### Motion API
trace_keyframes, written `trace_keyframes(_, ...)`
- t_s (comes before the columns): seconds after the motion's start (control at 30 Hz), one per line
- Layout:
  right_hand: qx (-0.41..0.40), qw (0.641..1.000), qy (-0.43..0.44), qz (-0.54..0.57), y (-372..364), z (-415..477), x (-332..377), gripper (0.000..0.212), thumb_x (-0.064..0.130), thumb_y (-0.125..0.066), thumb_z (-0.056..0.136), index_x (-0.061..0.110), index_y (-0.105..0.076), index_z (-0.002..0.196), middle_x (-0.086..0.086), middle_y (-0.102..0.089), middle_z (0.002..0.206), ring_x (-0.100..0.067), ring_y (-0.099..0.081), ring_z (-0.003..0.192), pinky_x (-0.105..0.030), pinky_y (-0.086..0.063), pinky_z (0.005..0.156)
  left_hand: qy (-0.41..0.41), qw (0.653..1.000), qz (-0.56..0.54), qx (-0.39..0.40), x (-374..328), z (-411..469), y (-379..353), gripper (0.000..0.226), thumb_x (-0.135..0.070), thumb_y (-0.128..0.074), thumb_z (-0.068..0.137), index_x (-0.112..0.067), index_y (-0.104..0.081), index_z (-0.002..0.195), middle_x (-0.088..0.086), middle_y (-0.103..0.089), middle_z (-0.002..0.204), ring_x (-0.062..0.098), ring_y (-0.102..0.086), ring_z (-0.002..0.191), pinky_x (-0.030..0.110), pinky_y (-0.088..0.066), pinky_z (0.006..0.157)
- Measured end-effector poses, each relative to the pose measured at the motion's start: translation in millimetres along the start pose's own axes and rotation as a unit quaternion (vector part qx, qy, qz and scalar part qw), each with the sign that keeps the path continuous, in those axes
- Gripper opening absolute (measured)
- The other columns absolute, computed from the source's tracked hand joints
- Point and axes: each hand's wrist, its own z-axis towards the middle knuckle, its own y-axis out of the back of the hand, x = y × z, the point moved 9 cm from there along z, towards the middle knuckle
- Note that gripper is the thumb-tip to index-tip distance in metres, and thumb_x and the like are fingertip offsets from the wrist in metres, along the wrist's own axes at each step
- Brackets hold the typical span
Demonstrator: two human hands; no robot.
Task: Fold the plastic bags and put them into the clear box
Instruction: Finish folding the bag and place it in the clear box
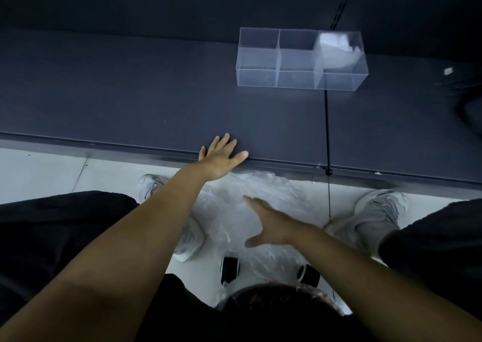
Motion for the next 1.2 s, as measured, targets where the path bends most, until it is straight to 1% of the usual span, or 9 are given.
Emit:
trace_keyframes(0.13, -0.092, 0.993, -0.048, 0.062, -6, 15, -27, 0.076, 0.022, -0.078, 0.079, 0.01, -0.039, 0.143, -0.014, -0.05, 0.137, -0.023, -0.055, 0.112, -0.026, -0.041, 0.093, 0.001, 0.999, 0.041, -0.011, 4, 2, -8, 0.07, -0.063, -0.025, 0.095, -0.031, 0.0, 0.152, -0.012, 0.017, 0.158, 0.011, 0.02, 0.144, 0.043, 0.012, 0.115)
trace_keyframes(0.27, -0.211, 0.976, -0.027, 0.042, 28, 14, -34, 0.009, 0.009, -0.073, 0.08, 0.002, -0.069, 0.08, -0.018, -0.065, 0.089, -0.03, -0.063, 0.092, -0.029, -0.046, 0.077, 0.008, 0.998, 0.062, -0.019, 8, 6, -14, 0.074, -0.066, -0.026, 0.093, -0.033, 0.005, 0.152, -0.012, 0.021, 0.157, 0.011, 0.024, 0.143, 0.044, 0.015, 0.113)
trace_keyframes(0.47, -0.269, 0.951, -0.082, 0.13, 93, -7, -59, 0.022, 0.011, -0.073, 0.081, 0.009, -0.057, 0.066, -0.007, -0.054, 0.07, -0.02, -0.052, 0.072, -0.026, -0.037, 0.065, 0.002, 0.996, 0.083, -0.037, 10, 6, -17, 0.075, -0.066, -0.026, 0.093, -0.032, 0.007, 0.151, -0.01, 0.024, 0.157, 0.013, 0.026, 0.142, 0.045, 0.016, 0.114)
trace_keyframes(0.6, -0.234, 0.917, -0.071, 0.314, 121, -29, -43, 0.023, 0.022, -0.075, 0.082, 0.015, -0.059, 0.066, -0.002, -0.053, 0.065, -0.017, -0.05, 0.066, -0.03, -0.046, 0.065, 0.004, 0.99, -0.138, 0.002, -9, -6, -5, 0.069, -0.068, -0.028, 0.091, -0.032, -0.024, 0.15, -0.011, -0.002, 0.16, 0.01, 0.007, 0.147, 0.043, 0.003, 0.119)
trace_keyframes(0.7, -0.23, 0.855, -0.02, 0.464, 151, -51, -22, 0.021, 0.028, -0.065, 0.09, 0.012, -0.069, 0.077, -0.005, -0.061, 0.069, -0.02, -0.056, 0.069, -0.032, -0.053, 0.066, -0.043, 0.903, -0.418, 0.093, -49, -28, -2, 0.064, -0.078, -0.044, 0.077, -0.039, -0.054, 0.127, -0.018, -0.05, 0.136, 0.007, -0.04, 0.133, 0.029, -0.033, 0.106)
trace_keyframes(0.8, -0.238, 0.805, 0.004, 0.544, 182, -72, -12, 0.035, 0.034, -0.063, 0.09, 0.005, -0.068, 0.108, -0.013, -0.069, 0.097, -0.028, -0.065, 0.092, -0.044, -0.055, 0.084, -0.088, 0.899, -0.414, 0.107, -77, -39, 3, 0.045, -0.048, -0.07, 0.078, -0.023, -0.067, 0.114, -0.004, -0.07, 0.114, 0.016, -0.064, 0.109, 0.034, -0.05, 0.095)
trace_keyframes(0.9, -0.278, 0.781, -0.022, 0.559, 204, -92, -15, 0.023, 0.035, -0.069, 0.085, 0.012, -0.069, 0.087, -0.005, -0.061, 0.064, -0.016, -0.056, 0.058, -0.034, -0.052, 0.073, -0.019, 0.91, -0.414, 0.02, -69, -39, 23, 0.034, -0.037, -0.076, 0.079, -0.016, -0.071, 0.105, 0.001, -0.073, 0.101, 0.019, -0.067, 0.097, 0.048, -0.052, 0.092)
trace_keyframes(1.0, -0.316, 0.779, -0.069, 0.537, 224, -116, -30, 0.023, 0.03, -0.073, 0.082, 0.015, -0.062, 0.068, 0.006, -0.044, 0.039, -0.004, -0.031, 0.029, -0.017, -0.04, 0.039, 0.052, 0.826, -0.561, -0.001, -55, -43, 34, 0.021, -0.032, -0.074, 0.081, -0.018, -0.071, 0.096, 0.006, -0.071, 0.105, 0.021, -0.066, 0.091, 0.044, -0.058, 0.075)
trace_keyframes(1.2, -0.554, 0.727, 0.016, 0.405, 274, -186, -4, 0.018, 0.023, -0.067, 0.089, 0.012, -0.063, 0.103, -0.003, -0.063, 0.086, -0.01, -0.053, 0.065, -0.021, -0.048, 0.063, 0.047, 0.687, -0.724, 0.044, -80, -64, 65, 0.023, -0.022, -0.055, 0.095, -0.004, -0.063, 0.107, 0.014, -0.066, 0.102, 0.027, -0.063, 0.09, 0.041, -0.052, 0.083)
